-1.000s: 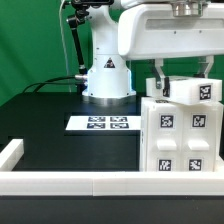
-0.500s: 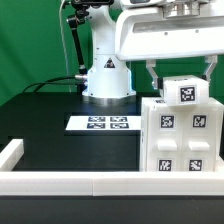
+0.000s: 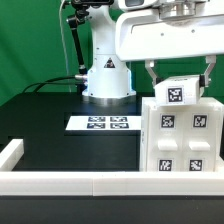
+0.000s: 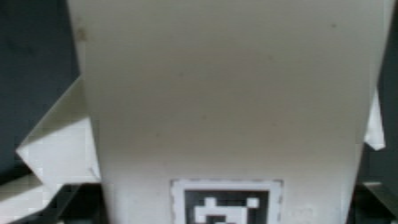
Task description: Assemble cabinet
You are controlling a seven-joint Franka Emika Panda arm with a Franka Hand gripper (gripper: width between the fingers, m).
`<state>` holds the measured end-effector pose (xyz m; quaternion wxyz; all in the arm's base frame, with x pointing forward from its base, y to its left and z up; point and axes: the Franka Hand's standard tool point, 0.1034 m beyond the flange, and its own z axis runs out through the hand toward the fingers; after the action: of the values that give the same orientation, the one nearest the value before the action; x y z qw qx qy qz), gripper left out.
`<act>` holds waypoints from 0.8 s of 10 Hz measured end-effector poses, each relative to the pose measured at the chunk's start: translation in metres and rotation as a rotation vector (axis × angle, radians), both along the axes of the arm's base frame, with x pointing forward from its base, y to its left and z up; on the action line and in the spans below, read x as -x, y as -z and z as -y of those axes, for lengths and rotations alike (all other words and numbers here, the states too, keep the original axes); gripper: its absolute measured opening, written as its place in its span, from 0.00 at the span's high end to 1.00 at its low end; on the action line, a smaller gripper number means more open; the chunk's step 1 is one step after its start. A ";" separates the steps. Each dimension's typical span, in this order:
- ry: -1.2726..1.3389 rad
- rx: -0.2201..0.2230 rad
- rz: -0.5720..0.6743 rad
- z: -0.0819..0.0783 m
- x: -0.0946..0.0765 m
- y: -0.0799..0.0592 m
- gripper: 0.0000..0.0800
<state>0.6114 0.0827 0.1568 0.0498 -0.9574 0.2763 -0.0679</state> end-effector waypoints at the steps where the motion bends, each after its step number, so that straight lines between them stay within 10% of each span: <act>1: 0.134 -0.020 -0.004 0.000 0.002 0.000 0.30; 8: 0.711 -0.165 -0.059 0.006 0.002 0.001 0.30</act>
Offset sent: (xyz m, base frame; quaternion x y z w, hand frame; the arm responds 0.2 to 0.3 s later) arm -0.0052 -0.0050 -0.0033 0.0017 -0.0051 0.1944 0.9809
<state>0.6096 0.0771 0.1556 0.0921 -0.7959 0.5975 -0.0311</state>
